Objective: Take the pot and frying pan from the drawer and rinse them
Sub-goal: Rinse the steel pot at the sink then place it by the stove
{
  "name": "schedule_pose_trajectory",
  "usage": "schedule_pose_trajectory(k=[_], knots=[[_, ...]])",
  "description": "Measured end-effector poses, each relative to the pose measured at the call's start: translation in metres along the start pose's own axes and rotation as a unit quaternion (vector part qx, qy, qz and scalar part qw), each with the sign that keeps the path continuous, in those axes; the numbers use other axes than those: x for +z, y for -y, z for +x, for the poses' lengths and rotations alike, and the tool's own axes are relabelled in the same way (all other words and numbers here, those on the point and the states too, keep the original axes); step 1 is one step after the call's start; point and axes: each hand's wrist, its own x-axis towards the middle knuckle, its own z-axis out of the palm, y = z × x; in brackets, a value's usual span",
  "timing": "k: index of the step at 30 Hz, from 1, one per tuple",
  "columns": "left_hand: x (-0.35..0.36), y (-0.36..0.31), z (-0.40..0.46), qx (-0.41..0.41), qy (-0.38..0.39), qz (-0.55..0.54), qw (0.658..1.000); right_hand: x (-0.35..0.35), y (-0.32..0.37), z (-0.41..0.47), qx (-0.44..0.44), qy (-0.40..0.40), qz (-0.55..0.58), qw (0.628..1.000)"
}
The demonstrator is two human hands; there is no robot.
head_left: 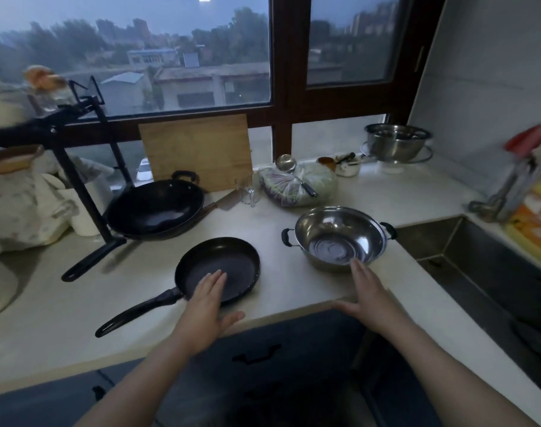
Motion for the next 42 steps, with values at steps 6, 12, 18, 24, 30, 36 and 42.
schedule_pose_trajectory(k=[6, 12, 18, 24, 30, 36, 42], knots=[[0.036, -0.043, 0.093, 0.006, 0.057, 0.016, 0.998, -0.036, -0.069, 0.05, 0.056, -0.01, -0.001, 0.998], [0.075, -0.081, 0.186, 0.041, 0.086, 0.043, 0.994, -0.059, -0.13, 0.105, 0.091, 0.002, -0.023, 0.996], [0.091, -0.083, 0.242, 0.083, 0.128, 0.045, 0.987, -0.064, -0.157, 0.152, 0.096, 0.047, -0.006, 0.994], [0.097, -0.059, 0.281, 0.063, 0.206, 0.078, 0.973, -0.069, -0.172, 0.199, 0.04, 0.124, -0.06, 0.99], [0.093, -0.051, 0.309, 0.051, 0.258, 0.071, 0.962, -0.076, -0.178, 0.232, 0.025, 0.213, -0.131, 0.968], [0.101, -0.046, 0.325, 0.066, 0.283, 0.008, 0.957, -0.077, -0.19, 0.255, 0.025, 0.274, -0.118, 0.954], [0.112, -0.051, 0.317, 0.068, 0.232, -0.026, 0.97, -0.078, -0.201, 0.274, 0.011, 0.291, -0.119, 0.949]])
